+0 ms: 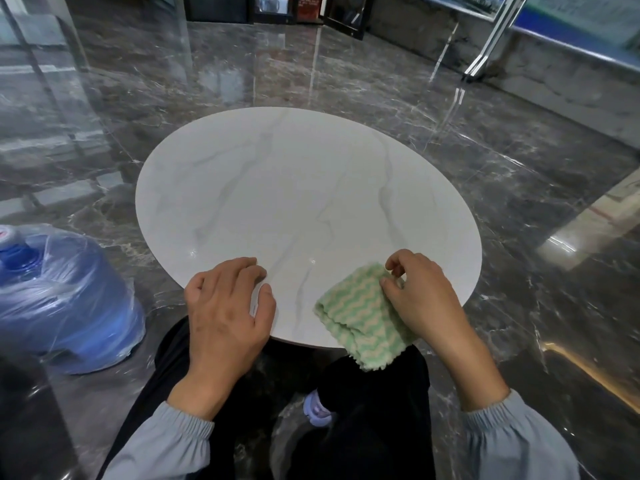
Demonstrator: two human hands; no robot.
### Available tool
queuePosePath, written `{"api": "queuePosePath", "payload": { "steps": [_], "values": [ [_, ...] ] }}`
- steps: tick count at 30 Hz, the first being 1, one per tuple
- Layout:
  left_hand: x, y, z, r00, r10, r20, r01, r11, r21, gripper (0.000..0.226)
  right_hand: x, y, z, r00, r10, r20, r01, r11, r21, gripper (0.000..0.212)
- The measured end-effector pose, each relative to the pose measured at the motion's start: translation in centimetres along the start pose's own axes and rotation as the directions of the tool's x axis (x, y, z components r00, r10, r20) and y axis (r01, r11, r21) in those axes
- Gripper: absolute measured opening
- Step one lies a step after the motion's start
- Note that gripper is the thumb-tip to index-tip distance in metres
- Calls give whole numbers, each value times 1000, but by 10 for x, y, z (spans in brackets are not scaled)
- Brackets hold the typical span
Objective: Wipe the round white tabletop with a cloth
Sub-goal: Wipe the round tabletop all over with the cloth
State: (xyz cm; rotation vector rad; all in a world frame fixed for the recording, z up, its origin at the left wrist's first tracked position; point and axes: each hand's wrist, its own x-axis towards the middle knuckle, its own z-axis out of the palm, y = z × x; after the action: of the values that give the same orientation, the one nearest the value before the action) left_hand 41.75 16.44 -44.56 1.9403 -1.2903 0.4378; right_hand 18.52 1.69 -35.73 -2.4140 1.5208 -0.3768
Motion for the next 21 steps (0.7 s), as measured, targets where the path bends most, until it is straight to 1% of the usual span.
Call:
{"api": "queuePosePath", "payload": {
  "steps": [2,3,4,5,6,7,9,10,12,14,16,21],
  "values": [
    [1,1,-1,1000,-7,5,7,1000,-2,28,-6,-3,8,991,-81,-106,84,996,19,21],
    [0,1,-1,1000,-11,9,11,1000,1,28,-9,-4,10,980,-151,-132,159,986,53,22],
    [0,1,-1,1000,-12,12,12,1000,2,29,-12,-4,13,964,-238,-120,247,966,73,24],
    [0,2,-2,1000,-12,15,12,1000,1,29,-14,-3,15,941,-330,-78,336,939,72,26],
    [0,2,-3,1000,-13,18,13,1000,0,29,-17,-2,17,912,-409,-18,409,910,67,31],
    [0,2,-3,1000,-13,20,13,1000,-1,29,-19,0,18,891,-452,48,448,891,73,37],
    [1,4,-4,1000,-17,25,17,1000,4,30,-22,2,18,873,-458,170,449,889,89,54],
    [0,4,-4,1000,-19,25,19,1000,8,30,-23,3,20,862,-456,221,453,889,66,60],
    [1,5,-4,1000,-21,20,21,1000,16,30,-24,0,25,835,-457,306,492,869,-43,63],
    [1,6,-3,1000,-23,17,22,1000,20,30,-24,-6,30,828,-433,357,500,857,-120,60],
    [1,6,-5,1000,-24,16,23,999,21,30,-23,-16,34,832,-417,365,493,858,-143,60],
    [0,5,-5,999,-21,48,20,999,26,29,-13,-44,54,853,-422,306,478,867,-137,62]
  ]
}}
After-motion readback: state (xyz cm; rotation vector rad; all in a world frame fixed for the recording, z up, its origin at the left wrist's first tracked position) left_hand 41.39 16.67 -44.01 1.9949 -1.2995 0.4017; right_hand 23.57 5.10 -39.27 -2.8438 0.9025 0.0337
